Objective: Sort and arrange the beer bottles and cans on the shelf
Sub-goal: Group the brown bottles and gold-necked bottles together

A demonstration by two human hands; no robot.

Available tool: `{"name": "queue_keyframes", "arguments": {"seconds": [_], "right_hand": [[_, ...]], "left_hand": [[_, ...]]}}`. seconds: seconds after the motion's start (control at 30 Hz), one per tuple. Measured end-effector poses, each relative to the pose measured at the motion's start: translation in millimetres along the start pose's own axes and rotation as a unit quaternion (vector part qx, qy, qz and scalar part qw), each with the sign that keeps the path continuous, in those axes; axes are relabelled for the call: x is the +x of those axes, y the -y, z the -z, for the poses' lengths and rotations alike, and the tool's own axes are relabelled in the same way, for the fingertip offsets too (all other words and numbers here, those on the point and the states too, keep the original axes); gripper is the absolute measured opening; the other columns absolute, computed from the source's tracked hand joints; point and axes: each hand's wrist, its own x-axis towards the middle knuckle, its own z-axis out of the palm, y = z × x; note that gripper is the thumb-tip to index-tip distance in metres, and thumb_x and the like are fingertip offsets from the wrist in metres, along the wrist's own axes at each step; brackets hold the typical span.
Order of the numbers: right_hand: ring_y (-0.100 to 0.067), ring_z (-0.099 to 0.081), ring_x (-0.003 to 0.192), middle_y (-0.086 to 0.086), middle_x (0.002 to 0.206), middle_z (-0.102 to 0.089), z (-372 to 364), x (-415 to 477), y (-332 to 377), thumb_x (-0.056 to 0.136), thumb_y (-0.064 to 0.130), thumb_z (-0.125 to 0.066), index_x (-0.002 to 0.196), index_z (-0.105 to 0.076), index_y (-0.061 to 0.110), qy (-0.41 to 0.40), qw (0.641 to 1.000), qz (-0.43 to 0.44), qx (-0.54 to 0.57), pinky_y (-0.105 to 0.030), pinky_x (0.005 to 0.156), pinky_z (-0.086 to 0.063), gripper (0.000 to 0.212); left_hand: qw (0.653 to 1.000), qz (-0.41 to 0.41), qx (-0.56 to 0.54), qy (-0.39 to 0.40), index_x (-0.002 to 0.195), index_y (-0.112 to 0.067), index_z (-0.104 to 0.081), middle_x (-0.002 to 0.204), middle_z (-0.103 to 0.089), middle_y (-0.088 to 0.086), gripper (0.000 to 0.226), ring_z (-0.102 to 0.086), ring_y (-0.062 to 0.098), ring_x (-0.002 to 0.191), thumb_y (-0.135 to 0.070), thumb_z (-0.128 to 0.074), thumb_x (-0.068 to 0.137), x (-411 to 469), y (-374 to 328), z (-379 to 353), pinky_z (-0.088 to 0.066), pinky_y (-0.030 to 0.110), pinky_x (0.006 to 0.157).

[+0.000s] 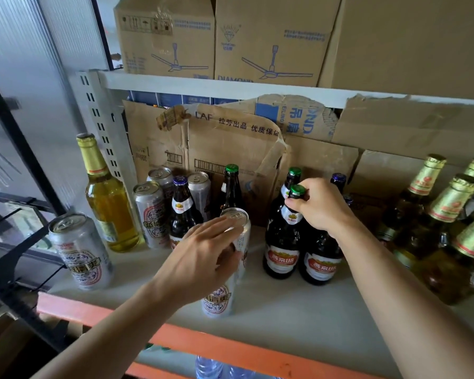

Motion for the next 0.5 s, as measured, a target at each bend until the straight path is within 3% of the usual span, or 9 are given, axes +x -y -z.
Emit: {"name": "queue_keyframes", "arguments": {"seconds": [0.1, 0.2, 0.37, 0.5], "right_hand": [[-0.019, -0.060, 0.078, -0.008, 0.085, -0.067, -2, -2, 0, 0.088, 0.022, -0.070, 0.095, -0.069, 0.005, -0.018, 1.000, 0.002, -0.007, -0.031, 0.065, -0.043, 0.018], [-0.020, -0.060, 0.077, -0.006, 0.083, -0.066, -6, -3, -2, 0.088, 0.023, -0.069, 0.094, -0.069, 0.007, -0.042, 0.999, 0.003, -0.005, -0.028, 0.065, -0.038, 0.017], [-0.022, -0.062, 0.081, -0.005, 0.084, -0.067, -8, -6, -2, 0.086, 0.025, -0.071, 0.094, -0.068, 0.008, -0.046, 0.999, 0.005, -0.010, -0.031, 0.066, -0.042, 0.019], [-0.020, -0.058, 0.086, -0.003, 0.092, -0.065, -9, -8, -2, 0.086, 0.025, -0.071, 0.105, -0.066, 0.008, -0.044, 0.999, 0.002, -0.011, -0.029, 0.070, -0.039, 0.025]], "left_hand": [[1.000, 0.002, -0.015, 0.008, 0.133, -0.008, -0.055, 0.143, -0.049, 0.005, 0.049, -0.039, 0.011, 0.138, -0.035, -0.047, 0.092, 1, 7, -7, -0.030, 0.022, 0.114], [0.999, 0.006, -0.034, 0.006, 0.133, -0.004, -0.054, 0.144, -0.046, 0.007, 0.051, -0.034, 0.010, 0.140, -0.033, -0.047, 0.092, 0, 5, -9, -0.019, 0.012, 0.115], [0.999, 0.022, -0.045, 0.012, 0.134, -0.006, -0.054, 0.145, -0.047, 0.010, 0.053, -0.034, 0.013, 0.141, -0.036, -0.043, 0.092, -1, 9, -14, -0.020, 0.014, 0.116], [0.998, 0.019, -0.063, -0.004, 0.123, -0.001, -0.061, 0.136, -0.056, 0.012, 0.046, -0.034, 0.004, 0.136, -0.028, -0.045, 0.089, 0, 4, -14, -0.020, 0.006, 0.111]]}}
